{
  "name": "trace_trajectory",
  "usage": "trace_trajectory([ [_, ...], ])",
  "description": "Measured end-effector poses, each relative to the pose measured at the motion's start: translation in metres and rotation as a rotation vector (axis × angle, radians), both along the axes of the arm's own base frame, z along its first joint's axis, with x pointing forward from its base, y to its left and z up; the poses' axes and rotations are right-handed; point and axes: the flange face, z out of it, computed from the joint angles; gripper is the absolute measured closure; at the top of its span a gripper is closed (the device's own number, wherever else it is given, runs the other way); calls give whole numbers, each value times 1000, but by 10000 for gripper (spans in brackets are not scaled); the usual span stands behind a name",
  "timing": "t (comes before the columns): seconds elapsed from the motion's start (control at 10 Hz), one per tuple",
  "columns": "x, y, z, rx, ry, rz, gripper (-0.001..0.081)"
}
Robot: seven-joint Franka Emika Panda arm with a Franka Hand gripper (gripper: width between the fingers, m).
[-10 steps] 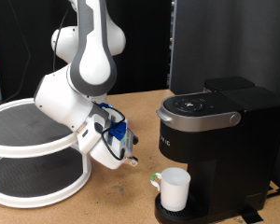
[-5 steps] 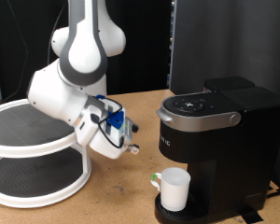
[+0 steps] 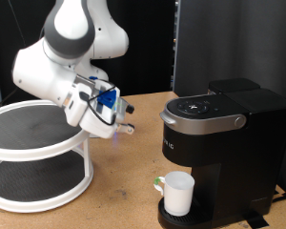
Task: Make a cup of coffee with the keurig machine
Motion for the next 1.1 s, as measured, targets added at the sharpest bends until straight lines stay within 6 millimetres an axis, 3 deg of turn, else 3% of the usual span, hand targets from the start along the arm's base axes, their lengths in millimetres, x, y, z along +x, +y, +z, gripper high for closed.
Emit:
trace_trajectory([
  [0.8, -12, -33, 106, 53, -40, -21, 1],
  [1.1, -17, -47, 124, 48, -43, -11, 1],
])
